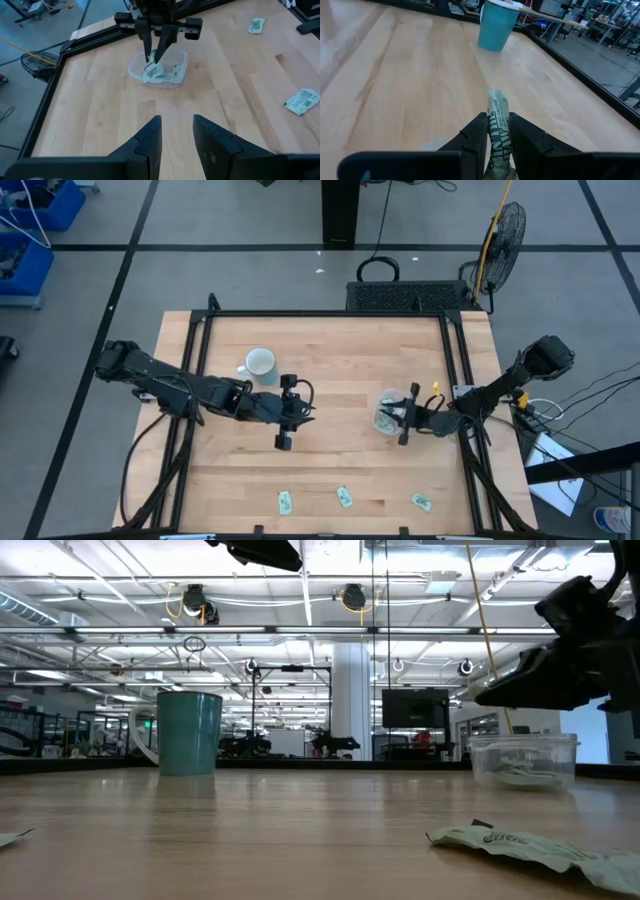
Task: Pick and place Stevia / Truvia into bins
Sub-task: Put the stevia packet into the container, then put the left stevia packet into the container
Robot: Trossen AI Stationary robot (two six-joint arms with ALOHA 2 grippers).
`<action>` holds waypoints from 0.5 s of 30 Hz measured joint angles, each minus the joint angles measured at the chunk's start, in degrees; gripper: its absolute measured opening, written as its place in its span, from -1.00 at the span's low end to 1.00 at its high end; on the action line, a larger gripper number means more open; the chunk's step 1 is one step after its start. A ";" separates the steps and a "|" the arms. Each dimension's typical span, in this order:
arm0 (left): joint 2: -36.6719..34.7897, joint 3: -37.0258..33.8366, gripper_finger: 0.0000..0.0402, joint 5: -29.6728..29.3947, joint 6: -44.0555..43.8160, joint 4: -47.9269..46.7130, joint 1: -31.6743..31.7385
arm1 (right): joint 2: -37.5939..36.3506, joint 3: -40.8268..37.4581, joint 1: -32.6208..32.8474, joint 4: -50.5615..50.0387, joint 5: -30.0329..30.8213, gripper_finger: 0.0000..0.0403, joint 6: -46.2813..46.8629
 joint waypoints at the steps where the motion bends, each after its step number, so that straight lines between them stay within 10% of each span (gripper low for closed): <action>1: 0.00 0.00 -0.41 0.00 0.00 0.00 0.00 | 0.00 0.00 0.00 -0.17 0.00 -0.65 -0.23; 15: 0.02 0.00 -0.41 -0.01 0.00 -0.04 0.00 | 0.02 0.00 0.18 -7.66 -4.55 -0.20 7.75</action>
